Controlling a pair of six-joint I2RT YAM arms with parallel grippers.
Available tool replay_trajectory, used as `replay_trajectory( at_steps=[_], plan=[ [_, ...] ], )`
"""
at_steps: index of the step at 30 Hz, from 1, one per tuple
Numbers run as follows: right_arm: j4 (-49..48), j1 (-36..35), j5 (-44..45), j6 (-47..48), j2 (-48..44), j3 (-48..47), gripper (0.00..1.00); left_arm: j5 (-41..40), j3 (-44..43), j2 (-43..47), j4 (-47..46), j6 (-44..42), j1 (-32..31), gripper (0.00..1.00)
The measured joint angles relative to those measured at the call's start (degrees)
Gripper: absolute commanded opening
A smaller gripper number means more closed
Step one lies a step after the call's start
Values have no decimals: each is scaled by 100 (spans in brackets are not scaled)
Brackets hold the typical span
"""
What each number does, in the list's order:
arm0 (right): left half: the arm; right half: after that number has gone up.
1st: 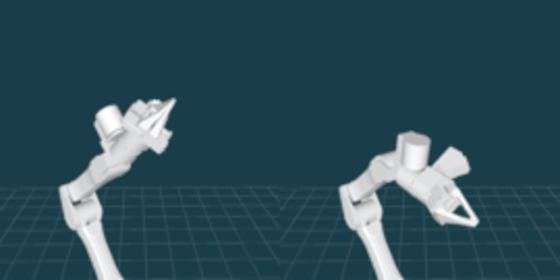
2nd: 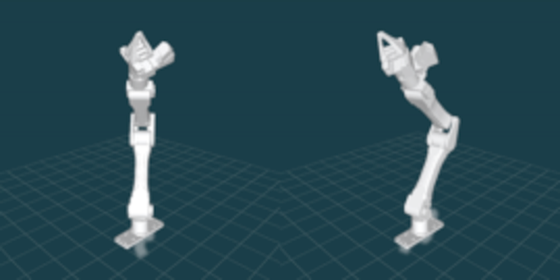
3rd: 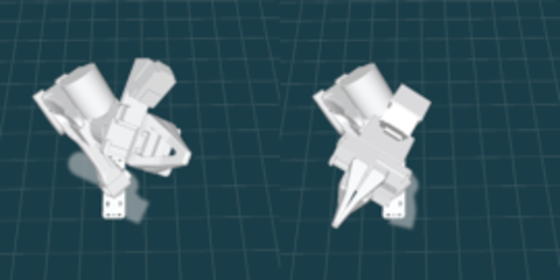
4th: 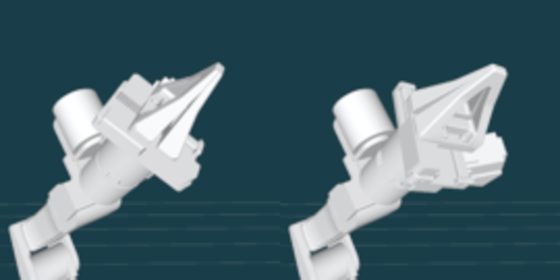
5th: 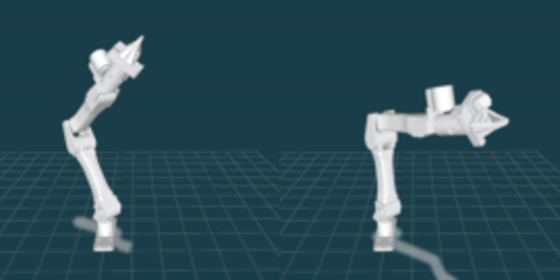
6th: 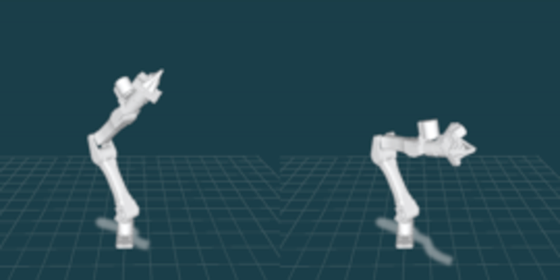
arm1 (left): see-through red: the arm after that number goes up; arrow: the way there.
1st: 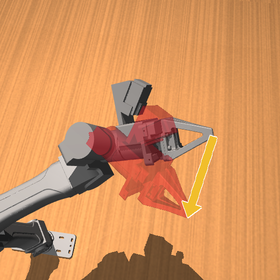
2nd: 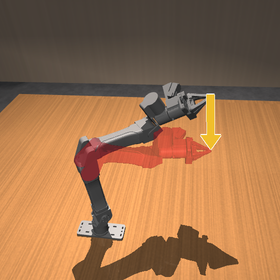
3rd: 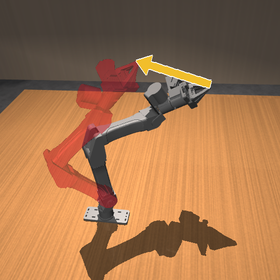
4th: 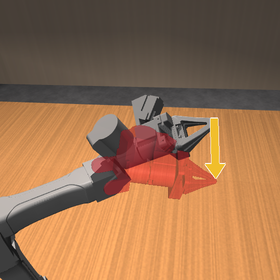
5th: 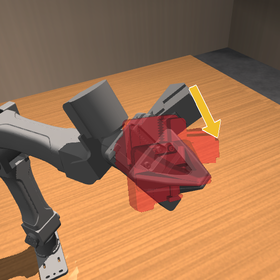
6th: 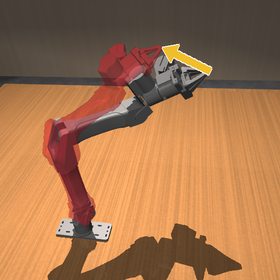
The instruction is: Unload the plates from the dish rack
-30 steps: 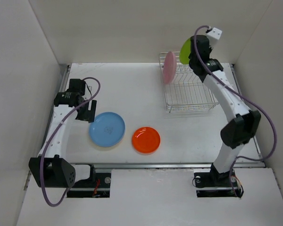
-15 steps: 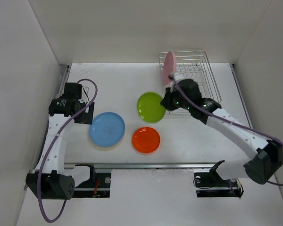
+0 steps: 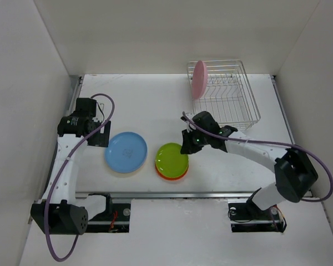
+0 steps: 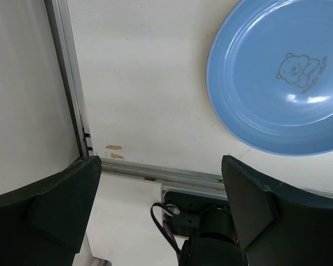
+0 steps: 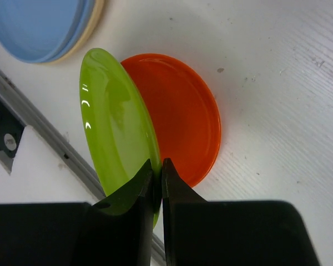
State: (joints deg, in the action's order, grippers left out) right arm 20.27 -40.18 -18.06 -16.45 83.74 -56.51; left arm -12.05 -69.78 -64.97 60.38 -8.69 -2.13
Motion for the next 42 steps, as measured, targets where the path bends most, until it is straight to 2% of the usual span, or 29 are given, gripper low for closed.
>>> replay_trajectory(
  at_steps=[2, 3, 4, 8, 9, 12, 18, 23, 26, 29, 33, 36, 39, 42],
  plan=[
    [-136, -2, -2, -37, 341, 0, 0, 0, 0, 0, 0, 0, 0, 88],
    [-160, -2, 2, -52, 514, -2, 3, -2, 0, 0, 0, 0, 0, 88],
    [-173, -2, 15, -94, 669, -2, 9, -2, 0, 0, 0, 0, 0, 88],
    [-212, -39, 122, -208, 872, 0, 45, -2, 4, 0, 0, 0, 0, 88],
    [-219, -42, 160, -208, 870, -2, 57, -2, 4, 0, 0, 0, 0, 88],
    [-188, -111, 385, -225, 852, -7, 68, -2, 4, 0, 0, 0, 0, 88],
    [525, -595, 1191, -251, 721, -487, 70, -2, 7, 0, 0, -2, 0, 88],
    [1003, -828, 2026, -337, 179, -1008, 89, -2, 7, 0, 0, 0, 0, 88],
    [1147, -664, 2758, -411, -385, -1429, 91, -2, 7, 0, 0, 0, 0, 88],
    [1113, -98, 3587, -459, -424, -2430, 94, -2, 7, -13, 0, -2, 0, 88],
    [1038, 758, 4391, -505, 417, -4103, 96, -4, 7, -79, 4, 0, 0, 88],
    [1012, 1099, 4688, -529, 1331, -5174, 96, -33, 7, -162, 2, 0, 0, 88],
    [929, 1305, 4948, -553, 2238, -5901, 96, -55, 7, -236, -11, 0, 0, 88],
    [756, 1412, 5261, -573, 3012, -6131, 97, -76, 7, -297, -13, -2, 0, 88]
  ],
)
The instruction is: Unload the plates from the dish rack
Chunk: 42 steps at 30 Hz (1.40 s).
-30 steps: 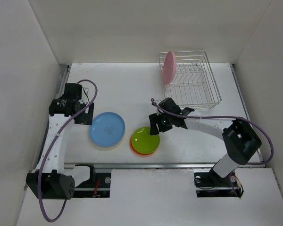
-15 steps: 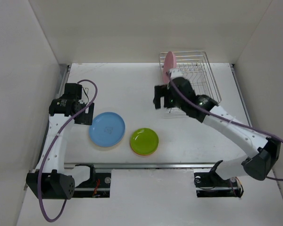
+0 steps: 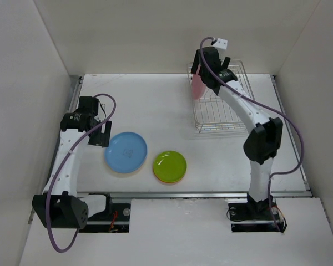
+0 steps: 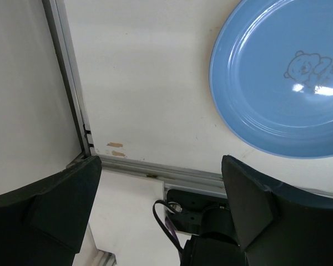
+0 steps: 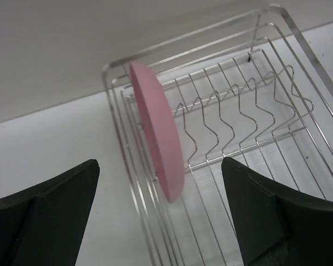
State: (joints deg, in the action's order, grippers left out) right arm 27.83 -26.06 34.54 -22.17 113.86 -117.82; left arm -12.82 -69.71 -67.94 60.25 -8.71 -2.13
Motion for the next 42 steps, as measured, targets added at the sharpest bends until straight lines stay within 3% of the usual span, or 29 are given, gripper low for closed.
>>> replay_trajectory(
  at_steps=[4, 8, 9, 11, 12, 13, 16, 26, 34, 38, 42],
  plan=[
    [-50, 83, 284, -11, 876, -155, 94, -52, 0, -105, 0, 2, 0, 88],
    [-107, 87, 649, -11, 1574, -442, 75, -105, 0, -205, -2, 2, 0, 88],
    [-92, 87, 723, -13, 1644, -442, 64, -111, 0, -232, -4, 2, 0, 88],
    [-94, 87, 841, 11, 1703, -442, 50, -120, 0, -280, -4, 2, 0, 88],
    [-103, 87, 872, 24, 1703, -442, 32, -120, 0, -295, -11, 0, 0, 88],
    [-133, 87, 907, 68, 1698, -444, 22, -120, 0, -304, -22, -2, 0, 88],
    [-81, 96, 1054, 278, 1655, -415, 0, -122, 0, -321, -44, -2, 0, 88],
    [-140, 46, 1462, 573, 804, 42, 0, -118, -111, -339, -17, -72, 0, 88],
    [-778, -149, 2028, 966, -1237, 610, 0, 39, -831, -310, 146, -205, 0, 88],
    [-911, -459, 1069, 1038, -2223, 1202, 0, 538, -1241, -190, 249, -326, 4, 91],
    [-953, -734, -1095, 994, -2754, 2179, 0, 1303, -1467, 31, 293, -437, 7, 93]
  ],
)
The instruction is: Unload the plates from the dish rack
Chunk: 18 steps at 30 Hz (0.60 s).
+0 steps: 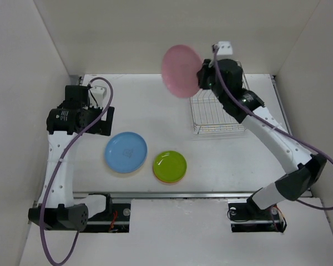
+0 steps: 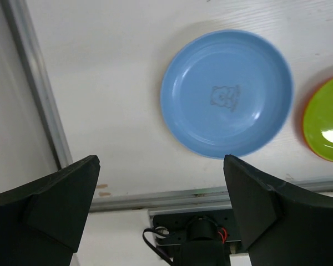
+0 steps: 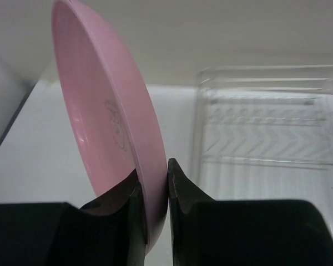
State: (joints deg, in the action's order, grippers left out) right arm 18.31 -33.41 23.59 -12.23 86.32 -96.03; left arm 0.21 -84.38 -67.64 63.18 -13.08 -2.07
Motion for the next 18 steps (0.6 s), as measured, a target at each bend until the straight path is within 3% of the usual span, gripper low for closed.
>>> replay_trajectory(
  at_steps=[4, 9, 14, 18],
  plan=[
    [-57, -459, -1939, -149, 358, 704, 0, 568, -50, 96, 48, -94, 0, 93],
    [-90, -1191, -3827, -280, 1598, 802, 0, 682, 208, -50, 70, -142, 0, 93],
    [-173, -1727, -4782, -376, 2245, 804, 0, 407, 984, -321, -92, -146, 0, 91],
    [-654, -1786, -5191, -525, 2216, 815, 0, 245, 1320, -387, -170, -157, 4, 80]
  ],
)
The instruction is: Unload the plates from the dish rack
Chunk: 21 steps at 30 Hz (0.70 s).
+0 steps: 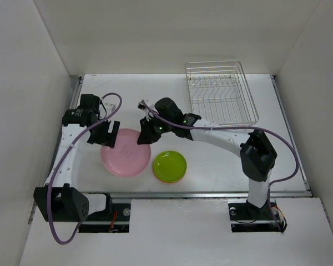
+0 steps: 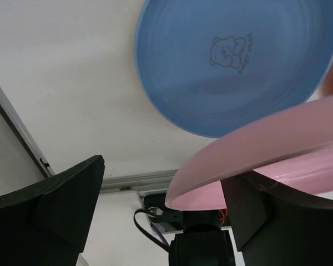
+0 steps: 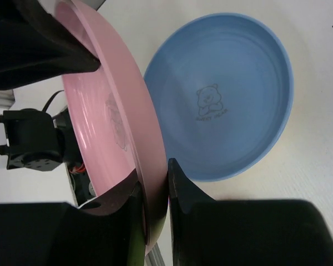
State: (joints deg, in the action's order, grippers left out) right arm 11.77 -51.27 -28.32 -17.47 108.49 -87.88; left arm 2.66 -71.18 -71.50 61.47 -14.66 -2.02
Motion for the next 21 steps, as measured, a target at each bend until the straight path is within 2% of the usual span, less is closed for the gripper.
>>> replay_trajectory(
  at_steps=[1, 6, 7, 8, 10, 11, 14, 15, 21],
  plan=[
    [-83, 15, -9, -17, -4, 22, 0, 44, 13, 2, 0, -9, 2, 76],
    [-350, 94, -68, -190, 24, 125, 0, 341, 118, -33, -37, -70, 0, 21],
    [-389, 96, -68, -208, 59, 120, 0, 365, 138, -74, -35, -57, -9, 5],
    [-413, 101, -42, -214, 118, 114, 0, 319, 144, -122, -15, -92, -11, 0],
    [-496, 142, -35, -199, 271, 114, 0, 398, 190, -236, 52, -160, 20, 0],
    [-518, 160, -70, -205, 332, 114, 7, 398, 238, -280, 50, -168, 20, 0],
    [-492, 164, -70, -238, 404, 114, 38, 337, 372, -369, -76, -136, 22, 0],
    [-481, 151, 13, -289, 404, 114, 58, 323, 407, -376, -125, -136, 22, 0],
    [-396, 136, 614, -442, 343, 26, 88, -352, 520, -837, -474, -35, 122, 0]
  ],
)
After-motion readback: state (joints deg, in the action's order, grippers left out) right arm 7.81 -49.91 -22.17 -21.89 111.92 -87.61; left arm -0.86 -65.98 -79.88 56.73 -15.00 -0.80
